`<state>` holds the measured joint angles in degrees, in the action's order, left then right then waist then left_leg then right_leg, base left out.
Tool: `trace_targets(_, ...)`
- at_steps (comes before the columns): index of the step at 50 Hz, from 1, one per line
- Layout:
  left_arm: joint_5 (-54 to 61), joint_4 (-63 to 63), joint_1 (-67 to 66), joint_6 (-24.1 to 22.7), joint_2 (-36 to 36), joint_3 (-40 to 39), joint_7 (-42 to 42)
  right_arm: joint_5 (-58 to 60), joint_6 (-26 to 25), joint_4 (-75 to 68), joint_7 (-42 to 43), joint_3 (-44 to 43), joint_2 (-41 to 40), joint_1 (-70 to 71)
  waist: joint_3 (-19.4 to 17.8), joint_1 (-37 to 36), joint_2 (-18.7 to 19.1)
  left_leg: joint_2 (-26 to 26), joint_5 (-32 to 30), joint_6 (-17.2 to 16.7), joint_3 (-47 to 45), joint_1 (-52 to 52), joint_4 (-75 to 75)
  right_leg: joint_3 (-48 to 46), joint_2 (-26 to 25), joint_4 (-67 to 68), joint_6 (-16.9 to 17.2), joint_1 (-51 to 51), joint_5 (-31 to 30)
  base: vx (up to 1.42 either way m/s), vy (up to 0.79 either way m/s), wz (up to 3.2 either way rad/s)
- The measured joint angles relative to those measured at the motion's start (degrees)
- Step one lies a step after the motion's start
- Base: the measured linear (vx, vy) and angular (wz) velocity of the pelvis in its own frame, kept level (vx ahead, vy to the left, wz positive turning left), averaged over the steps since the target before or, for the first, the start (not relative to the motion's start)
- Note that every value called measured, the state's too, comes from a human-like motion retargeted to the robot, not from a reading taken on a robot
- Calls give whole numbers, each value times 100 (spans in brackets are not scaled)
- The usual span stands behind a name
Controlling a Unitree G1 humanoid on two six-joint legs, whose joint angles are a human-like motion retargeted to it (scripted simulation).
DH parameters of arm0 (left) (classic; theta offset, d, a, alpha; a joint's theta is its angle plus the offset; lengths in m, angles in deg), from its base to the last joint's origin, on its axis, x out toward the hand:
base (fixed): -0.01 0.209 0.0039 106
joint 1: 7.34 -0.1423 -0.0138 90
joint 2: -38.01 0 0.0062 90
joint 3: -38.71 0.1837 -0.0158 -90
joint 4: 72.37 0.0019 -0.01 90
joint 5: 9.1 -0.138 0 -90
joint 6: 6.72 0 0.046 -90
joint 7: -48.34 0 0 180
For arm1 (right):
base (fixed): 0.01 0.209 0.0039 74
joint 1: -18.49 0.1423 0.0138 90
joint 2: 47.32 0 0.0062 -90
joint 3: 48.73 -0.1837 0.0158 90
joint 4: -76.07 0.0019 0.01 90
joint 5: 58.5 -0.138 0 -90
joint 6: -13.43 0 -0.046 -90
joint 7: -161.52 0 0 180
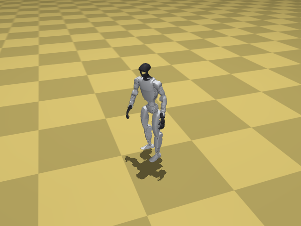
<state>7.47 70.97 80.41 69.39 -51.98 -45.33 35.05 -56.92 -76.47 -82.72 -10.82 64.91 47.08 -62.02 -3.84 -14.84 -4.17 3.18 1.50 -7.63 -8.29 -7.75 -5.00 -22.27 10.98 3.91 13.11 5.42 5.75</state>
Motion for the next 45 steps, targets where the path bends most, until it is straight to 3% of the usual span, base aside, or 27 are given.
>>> trace_targets(5, 34, 73, 35, -6, 21, 111, -65, -143, -51, -333, 148, -124, 92, -166, -107, -116, 79, 75, 142, 63, 137, -336, 0, -610, 89, -84, 118, 85, 162, -14, -1, 108)
trace_targets(10, -14, 328, 32, 63, 53, 117, -157, -269, -42, -227, 270, -209, 67, -249, -46, -179, 58, -58, 458, -42, -828, -458, 0, -1144, 113, -184, 189, 157, 239, -6, -2, 105)
trace_targets(15, -33, 567, -71, 145, 71, 42, -167, -346, 8, 126, 339, -179, -12, -255, 51, -230, 25, -144, 235, -101, -1534, -352, 0, -1612, 199, -154, 189, -16, 140, 8, 5, 93)
trace_targets(25, 341, 586, -325, 295, 147, -231, -262, -264, -80, 382, 361, 189, -303, 57, 390, -870, -314, -68, 15, 280, -1065, -81, 0, -2027, 491, 528, -323, -389, 196, 22, 8, 48)
trace_targets(30, 413, 535, -468, 366, 113, -479, -334, -161, -187, 356, 362, 470, -501, 434, 506, -1205, -504, -78, -419, 265, -1038, 185, 0, -1943, 664, 830, -734, -552, -260, 24, 10, 6)
trace_targets(35, 359, 543, -644, 421, -27, -699, -241, -123, -163, 692, 339, 574, -607, 779, 642, -1260, -455, -217, -1024, -3, -939, 451, 0, -1826, 669, 992, -975, -698, -1086, 19, 10, 4)
trace_targets(45, 255, 210, -871, 315, 12, -1000, -32, 71, 60, 1736, 169, 802, -846, 1196, 948, -1167, -482, -517, -1305, -618, -628, 787, 0, -1222, 585, 1260, -797, -654, -2159, 12, 3, -11)
